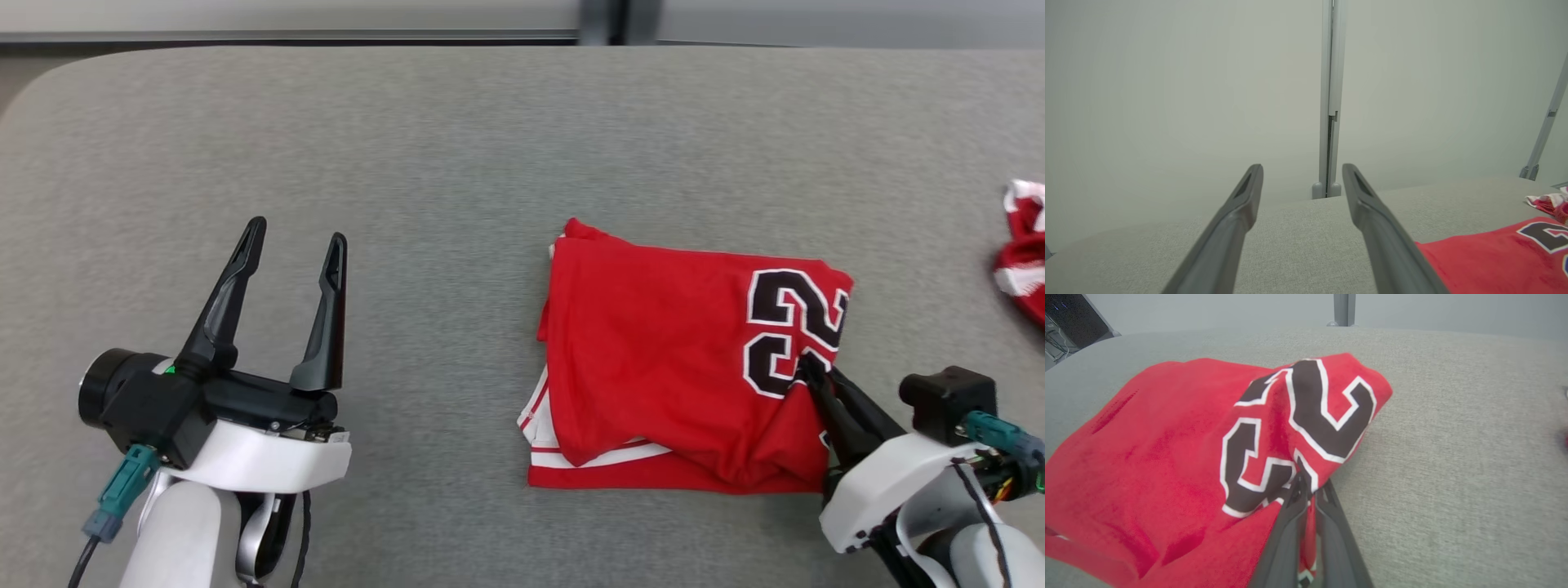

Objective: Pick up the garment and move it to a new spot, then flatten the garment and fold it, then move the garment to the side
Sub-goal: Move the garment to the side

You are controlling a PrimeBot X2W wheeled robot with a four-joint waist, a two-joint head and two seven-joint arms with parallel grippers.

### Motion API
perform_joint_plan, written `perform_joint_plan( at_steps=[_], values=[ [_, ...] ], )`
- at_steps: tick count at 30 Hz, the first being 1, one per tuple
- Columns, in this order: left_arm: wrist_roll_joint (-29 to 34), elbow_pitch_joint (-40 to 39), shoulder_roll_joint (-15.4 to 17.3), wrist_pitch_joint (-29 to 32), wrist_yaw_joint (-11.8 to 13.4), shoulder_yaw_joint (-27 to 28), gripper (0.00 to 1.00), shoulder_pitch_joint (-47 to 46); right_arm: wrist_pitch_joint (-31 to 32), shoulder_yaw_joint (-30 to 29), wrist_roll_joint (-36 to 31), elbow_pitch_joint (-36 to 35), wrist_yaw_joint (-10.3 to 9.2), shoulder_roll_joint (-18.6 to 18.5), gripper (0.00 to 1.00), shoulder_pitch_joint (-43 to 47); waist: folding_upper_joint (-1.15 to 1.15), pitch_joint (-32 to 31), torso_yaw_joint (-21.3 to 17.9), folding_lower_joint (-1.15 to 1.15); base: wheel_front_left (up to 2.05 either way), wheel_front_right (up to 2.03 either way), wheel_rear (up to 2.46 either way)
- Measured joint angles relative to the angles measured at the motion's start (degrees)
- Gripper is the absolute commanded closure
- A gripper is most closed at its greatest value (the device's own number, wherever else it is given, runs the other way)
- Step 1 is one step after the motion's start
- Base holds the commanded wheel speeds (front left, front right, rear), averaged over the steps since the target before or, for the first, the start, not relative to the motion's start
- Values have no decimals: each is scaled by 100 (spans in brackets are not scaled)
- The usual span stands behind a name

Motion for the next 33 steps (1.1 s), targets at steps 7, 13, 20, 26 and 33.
perform_joint_plan(
  at_steps=[7,13,20,26,33],
  values=[
    [116,-285,183,0,-26,-104,0,-17,63,-156,11,-393,-1,-212,100,44,0,120,-810,0,0,0,0],
    [136,-444,368,-3,-34,-325,0,-320,-149,-381,80,-433,0,-447,100,-504,0,423,-1416,0,0,0,0],
    [73,-546,469,2,-34,-832,0,-988,-522,-1502,202,-99,-1,-1077,100,-1304,0,1113,-1545,0,0,0,0],
    [62,-687,641,3,-34,-1248,0,-1491,-753,-2303,409,459,0,-1595,100,-1817,0,1717,-1431,0,0,0,0],
    [-12,-712,768,2,-34,-1516,0,-1823,-1007,-2778,565,1425,1,-1894,13,-2197,0,2251,-1204,0,0,0,0]
  ],
)
